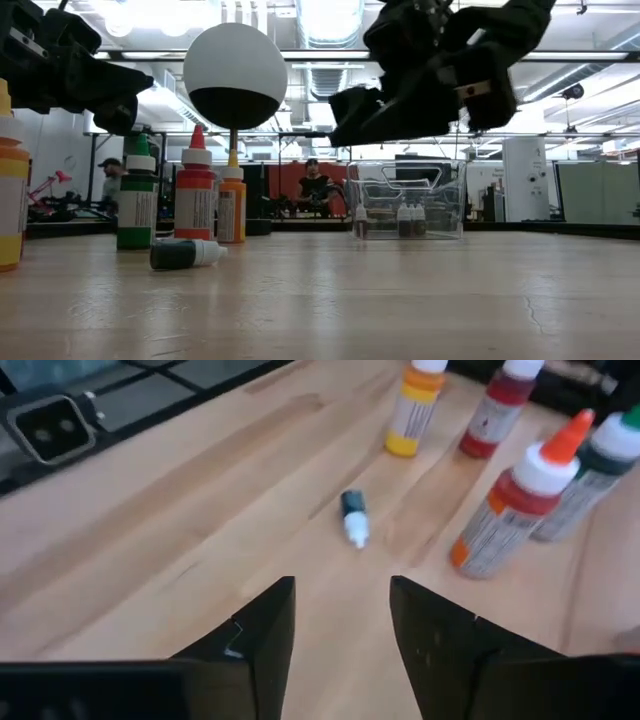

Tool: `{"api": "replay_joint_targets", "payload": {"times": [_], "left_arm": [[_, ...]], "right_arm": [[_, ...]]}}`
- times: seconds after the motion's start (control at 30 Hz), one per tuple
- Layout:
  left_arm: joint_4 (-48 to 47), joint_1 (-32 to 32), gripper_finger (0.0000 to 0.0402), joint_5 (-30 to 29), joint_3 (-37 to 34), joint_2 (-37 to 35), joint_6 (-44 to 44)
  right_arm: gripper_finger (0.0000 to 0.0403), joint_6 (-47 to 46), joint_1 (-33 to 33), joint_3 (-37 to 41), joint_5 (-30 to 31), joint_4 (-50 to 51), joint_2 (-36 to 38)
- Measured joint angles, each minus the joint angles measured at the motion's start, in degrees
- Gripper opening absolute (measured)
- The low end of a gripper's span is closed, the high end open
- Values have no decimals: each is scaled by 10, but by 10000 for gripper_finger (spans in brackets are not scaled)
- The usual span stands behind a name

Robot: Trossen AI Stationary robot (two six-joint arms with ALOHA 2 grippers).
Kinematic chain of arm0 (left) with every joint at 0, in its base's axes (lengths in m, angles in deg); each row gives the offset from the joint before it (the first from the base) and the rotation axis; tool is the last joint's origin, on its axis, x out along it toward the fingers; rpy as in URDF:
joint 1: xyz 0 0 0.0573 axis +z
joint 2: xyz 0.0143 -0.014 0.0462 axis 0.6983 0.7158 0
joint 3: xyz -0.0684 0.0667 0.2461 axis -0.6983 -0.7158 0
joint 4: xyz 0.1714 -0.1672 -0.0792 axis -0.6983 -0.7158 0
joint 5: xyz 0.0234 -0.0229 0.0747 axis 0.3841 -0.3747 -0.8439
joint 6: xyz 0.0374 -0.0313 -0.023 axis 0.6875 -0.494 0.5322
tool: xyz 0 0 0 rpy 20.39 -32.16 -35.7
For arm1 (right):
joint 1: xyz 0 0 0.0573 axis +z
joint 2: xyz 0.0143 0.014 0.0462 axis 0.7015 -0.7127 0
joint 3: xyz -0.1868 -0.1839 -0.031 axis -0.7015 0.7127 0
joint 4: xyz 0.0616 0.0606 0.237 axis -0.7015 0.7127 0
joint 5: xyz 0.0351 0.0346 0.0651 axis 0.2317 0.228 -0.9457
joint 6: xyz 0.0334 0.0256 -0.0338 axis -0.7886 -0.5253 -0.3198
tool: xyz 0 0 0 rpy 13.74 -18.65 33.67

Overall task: Pick & Place food coloring
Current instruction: Put the small black food coloring bottle into the transparent bin

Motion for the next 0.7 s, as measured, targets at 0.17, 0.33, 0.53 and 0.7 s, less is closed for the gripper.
{"api": "replay_joint_targets", "payload": {"times": [0.17, 0.33, 0.53, 0.7], "left_arm": [[0, 0, 0, 0, 0, 0, 0], [0, 0, 0, 0, 0, 0, 0], [0, 0, 0, 0, 0, 0, 0], [0, 0, 0, 0, 0, 0, 0]], "right_arm": [[147, 35, 0, -32, 1, 0, -28], [158, -15, -8, -79, 1, 2, -69], [196, -27, -15, -116, -1, 2, -116], [209, -25, -14, -139, -51, 4, -158]]}}
